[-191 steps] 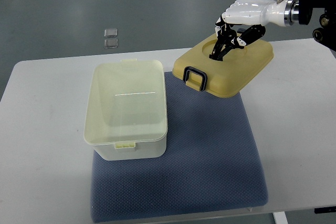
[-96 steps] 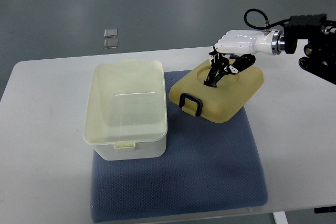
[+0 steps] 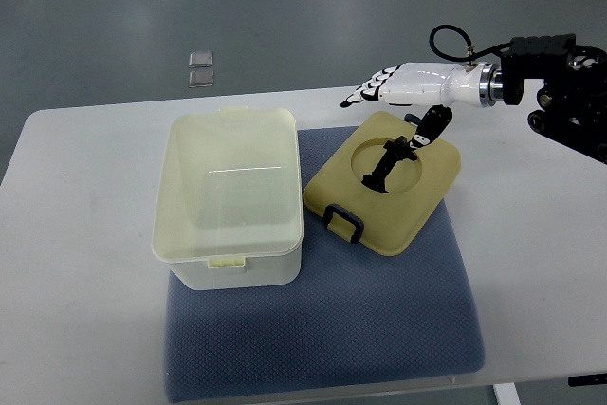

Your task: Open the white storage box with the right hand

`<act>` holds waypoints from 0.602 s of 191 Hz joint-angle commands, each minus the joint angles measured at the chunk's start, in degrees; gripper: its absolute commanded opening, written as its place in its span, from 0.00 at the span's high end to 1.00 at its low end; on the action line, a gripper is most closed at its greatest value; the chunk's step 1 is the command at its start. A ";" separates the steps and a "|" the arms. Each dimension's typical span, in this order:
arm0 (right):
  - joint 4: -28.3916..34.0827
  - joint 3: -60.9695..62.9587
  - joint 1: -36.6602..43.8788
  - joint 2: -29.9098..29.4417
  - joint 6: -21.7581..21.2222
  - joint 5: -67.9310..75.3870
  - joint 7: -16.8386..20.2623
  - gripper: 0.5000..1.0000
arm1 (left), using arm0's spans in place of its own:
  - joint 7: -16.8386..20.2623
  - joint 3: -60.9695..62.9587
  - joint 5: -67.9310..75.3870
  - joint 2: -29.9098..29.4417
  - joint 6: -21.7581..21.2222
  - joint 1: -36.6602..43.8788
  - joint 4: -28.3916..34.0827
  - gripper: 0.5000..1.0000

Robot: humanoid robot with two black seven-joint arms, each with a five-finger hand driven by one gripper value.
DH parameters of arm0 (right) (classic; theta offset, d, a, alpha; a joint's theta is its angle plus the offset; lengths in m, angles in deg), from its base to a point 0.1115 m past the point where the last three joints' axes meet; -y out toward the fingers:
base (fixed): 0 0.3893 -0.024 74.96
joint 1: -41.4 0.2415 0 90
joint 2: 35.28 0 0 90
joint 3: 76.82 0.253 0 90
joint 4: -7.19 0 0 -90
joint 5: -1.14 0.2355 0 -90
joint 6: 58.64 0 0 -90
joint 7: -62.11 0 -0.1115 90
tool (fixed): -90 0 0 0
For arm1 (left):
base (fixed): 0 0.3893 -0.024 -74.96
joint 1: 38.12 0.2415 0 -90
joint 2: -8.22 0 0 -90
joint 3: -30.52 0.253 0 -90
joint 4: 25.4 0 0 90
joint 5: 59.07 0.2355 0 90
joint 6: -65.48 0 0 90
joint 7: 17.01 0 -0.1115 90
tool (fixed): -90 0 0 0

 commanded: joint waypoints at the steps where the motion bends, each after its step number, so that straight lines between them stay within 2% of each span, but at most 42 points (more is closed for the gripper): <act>1: 0.03 0.08 -0.01 0.26 1.87 0.24 0.00 0.14 | 0.00 0.08 0.00 0.00 0.07 0.00 -0.02 0.00; 15: -0.06 0.17 -0.01 0.35 2.84 0.60 0.00 0.14 | 0.00 -0.01 0.00 0.00 -0.01 0.00 -0.02 0.00; 36: -0.06 0.17 -0.01 0.44 1.61 5.52 0.00 0.14 | 0.00 -0.01 0.00 0.00 -0.01 0.00 -0.02 0.00; 81: -0.50 1.75 0.08 0.44 -7.53 26.95 0.00 0.14 | 0.00 -0.01 0.00 0.00 -0.01 0.00 0.07 0.00; 100: -0.68 5.97 -1.51 0.00 -9.20 39.88 0.00 0.14 | 0.00 -0.01 0.00 0.00 0.07 0.00 -0.02 0.00; 115: -1.03 10.18 -4.93 -1.85 -9.99 52.96 8.62 0.14 | 0.00 -0.01 0.00 0.00 -0.01 0.00 0.07 0.00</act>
